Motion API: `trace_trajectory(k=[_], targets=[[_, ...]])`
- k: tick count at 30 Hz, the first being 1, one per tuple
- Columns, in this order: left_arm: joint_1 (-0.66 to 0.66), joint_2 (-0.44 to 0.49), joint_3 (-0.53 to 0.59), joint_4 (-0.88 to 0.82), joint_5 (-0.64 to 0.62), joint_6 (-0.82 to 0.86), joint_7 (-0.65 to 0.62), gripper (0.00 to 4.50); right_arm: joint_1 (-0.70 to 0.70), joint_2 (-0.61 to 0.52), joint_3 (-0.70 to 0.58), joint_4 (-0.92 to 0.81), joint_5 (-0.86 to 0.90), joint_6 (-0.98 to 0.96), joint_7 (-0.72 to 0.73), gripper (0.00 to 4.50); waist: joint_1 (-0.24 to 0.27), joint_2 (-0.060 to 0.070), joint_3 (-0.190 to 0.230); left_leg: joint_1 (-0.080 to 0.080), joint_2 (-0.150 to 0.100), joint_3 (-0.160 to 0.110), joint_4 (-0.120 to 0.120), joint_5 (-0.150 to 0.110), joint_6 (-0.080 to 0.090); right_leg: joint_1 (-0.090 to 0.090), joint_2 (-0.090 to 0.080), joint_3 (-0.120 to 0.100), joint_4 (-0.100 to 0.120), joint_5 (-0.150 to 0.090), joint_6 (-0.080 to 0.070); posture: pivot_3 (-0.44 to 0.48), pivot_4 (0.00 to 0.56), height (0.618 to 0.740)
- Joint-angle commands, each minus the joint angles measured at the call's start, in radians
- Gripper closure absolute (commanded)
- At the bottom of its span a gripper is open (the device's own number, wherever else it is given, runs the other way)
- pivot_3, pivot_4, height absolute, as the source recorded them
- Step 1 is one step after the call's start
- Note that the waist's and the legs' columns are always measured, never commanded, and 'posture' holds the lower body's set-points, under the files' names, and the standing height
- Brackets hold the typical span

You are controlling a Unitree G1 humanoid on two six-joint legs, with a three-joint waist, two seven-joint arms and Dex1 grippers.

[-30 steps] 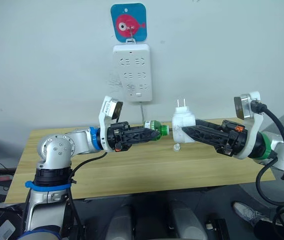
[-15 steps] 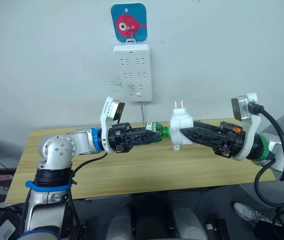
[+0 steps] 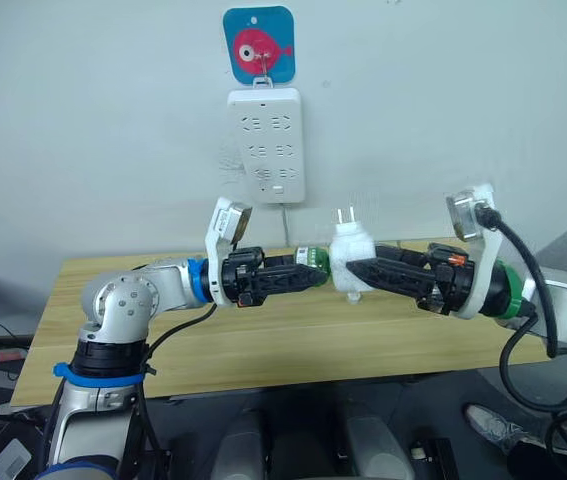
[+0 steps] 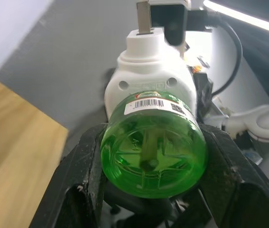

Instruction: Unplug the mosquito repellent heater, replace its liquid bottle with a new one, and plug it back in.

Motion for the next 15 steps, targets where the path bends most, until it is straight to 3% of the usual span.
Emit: trace_trajectory(k=[1,15], targets=[[-0.009,-0.002,0.005,-0.028,-0.013,-0.016,-0.009,2.16,-0.007,-0.029,-0.010,-0.010,0.033,-0.001,-0.022,0.00,0.001,0.000,0.000,0.000,0.000,0.000,0.000,0.000,0.000,0.000,0.000,0.000,0.000,0.000,0.000,-0.207,0.176,0.740],[-0.044,-0.070,0.054,0.038,-0.047,-0.010,0.076,2.16,0.043,-0.096,-0.028,-0.049,0.010,-0.002,0.005,0.00,0.006,0.000,0.000,0.000,0.000,0.000,0.000,0.000,0.000,0.000,0.000,0.000,0.000,0.000,0.000,-0.215,0.183,0.740]])
